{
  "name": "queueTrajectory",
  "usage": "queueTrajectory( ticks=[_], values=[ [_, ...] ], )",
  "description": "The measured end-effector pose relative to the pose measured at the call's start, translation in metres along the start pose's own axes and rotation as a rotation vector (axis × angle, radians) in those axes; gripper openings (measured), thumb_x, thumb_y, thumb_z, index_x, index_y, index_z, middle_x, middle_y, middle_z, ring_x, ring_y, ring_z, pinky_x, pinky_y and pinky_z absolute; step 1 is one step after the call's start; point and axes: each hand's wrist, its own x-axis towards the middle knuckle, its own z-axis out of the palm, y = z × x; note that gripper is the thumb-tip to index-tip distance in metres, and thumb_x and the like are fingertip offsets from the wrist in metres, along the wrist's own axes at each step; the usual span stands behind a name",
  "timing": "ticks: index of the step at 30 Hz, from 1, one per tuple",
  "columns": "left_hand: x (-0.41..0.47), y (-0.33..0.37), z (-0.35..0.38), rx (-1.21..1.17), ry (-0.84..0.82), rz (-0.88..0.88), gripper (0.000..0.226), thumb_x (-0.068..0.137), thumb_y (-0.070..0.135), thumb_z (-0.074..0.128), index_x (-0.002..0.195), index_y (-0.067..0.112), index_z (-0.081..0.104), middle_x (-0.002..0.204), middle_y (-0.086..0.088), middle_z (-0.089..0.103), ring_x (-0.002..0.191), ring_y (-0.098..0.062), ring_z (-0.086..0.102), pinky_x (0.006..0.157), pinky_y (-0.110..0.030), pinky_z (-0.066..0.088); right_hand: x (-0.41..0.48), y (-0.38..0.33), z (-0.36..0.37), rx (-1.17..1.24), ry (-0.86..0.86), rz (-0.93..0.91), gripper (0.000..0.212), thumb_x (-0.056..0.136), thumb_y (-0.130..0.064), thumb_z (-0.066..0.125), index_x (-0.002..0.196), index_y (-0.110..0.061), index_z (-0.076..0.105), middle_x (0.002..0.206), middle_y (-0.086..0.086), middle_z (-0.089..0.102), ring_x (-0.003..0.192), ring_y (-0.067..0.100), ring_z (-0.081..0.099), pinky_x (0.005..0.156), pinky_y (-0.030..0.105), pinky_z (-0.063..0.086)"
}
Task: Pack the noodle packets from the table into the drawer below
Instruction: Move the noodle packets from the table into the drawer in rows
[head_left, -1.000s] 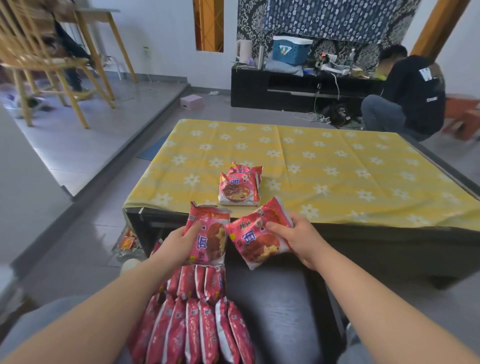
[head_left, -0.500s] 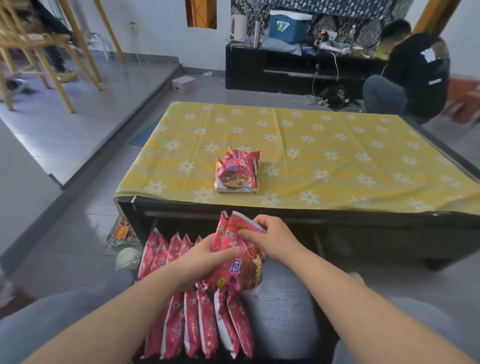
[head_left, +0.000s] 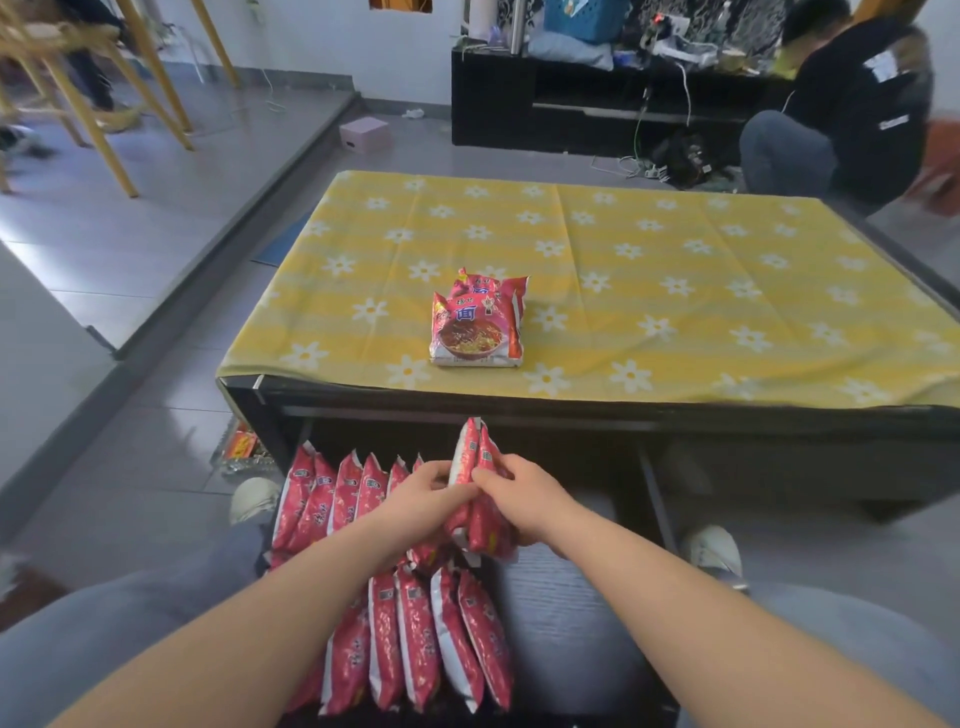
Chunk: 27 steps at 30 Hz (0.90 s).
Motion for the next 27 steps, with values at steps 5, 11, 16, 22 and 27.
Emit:
queueTrajectory(
  ticks=[5,11,16,22,27],
  values=[
    [0.012,-0.008,0.007,-0.144,-0.04,-0.12,0.035,0.103,0.015,0.049,0.135,0.024,0.061,0.108,-0.007,0.08,0.096,-0.02,0.078,0.076,-0.032,0.062,0.011,0.01,0.002,0.104,-0.086,0.073,0.063,0.096,-0.048,0.062,0.154,-0.03,0.043,0.132,-0.001,0.065,0.114,0.022,0.067,0.101,0.048,0.057],
    [0.023,-0.017,0.002,-0.122,0.013,-0.203,0.043,0.1,0.008,0.048,0.14,0.018,0.058,0.12,-0.016,0.074,0.111,-0.033,0.072,0.096,-0.047,0.061,0.025,0.013,0.016,0.088,-0.191,0.136,0.053,0.1,-0.043,0.058,0.15,-0.035,0.042,0.133,0.003,0.064,0.111,0.026,0.069,0.085,0.05,0.065],
    [0.026,-0.014,-0.012,0.626,0.255,-0.02,0.032,0.1,0.021,0.048,0.124,0.018,0.07,0.085,0.006,0.069,0.07,-0.012,0.069,0.053,-0.019,0.053,0.036,0.022,0.037,0.083,-0.212,0.109,0.049,0.106,-0.047,0.048,0.154,-0.041,0.04,0.115,-0.018,0.063,0.085,-0.003,0.065,0.06,0.018,0.054],
    [0.022,-0.038,-0.03,1.134,0.367,0.154,0.054,0.1,0.048,0.048,0.151,0.031,0.042,0.15,-0.006,0.047,0.139,-0.028,0.042,0.112,-0.046,0.043,0.055,0.046,0.066,-0.183,-0.109,0.073,0.069,0.103,-0.067,0.035,0.165,-0.047,0.011,0.176,0.009,0.003,0.162,0.037,-0.003,0.13,0.053,0.008],
    [0.026,-0.058,-0.048,1.221,0.415,-0.014,0.077,0.094,0.075,0.026,0.16,0.045,0.0,0.174,-0.007,-0.011,0.156,-0.042,-0.021,0.116,-0.076,-0.006,0.063,0.041,0.102,-0.103,0.083,0.217,0.08,0.099,-0.073,0.036,0.165,-0.044,-0.001,0.176,0.006,-0.003,0.159,0.042,0.01,0.129,0.054,0.017]
  ],
)
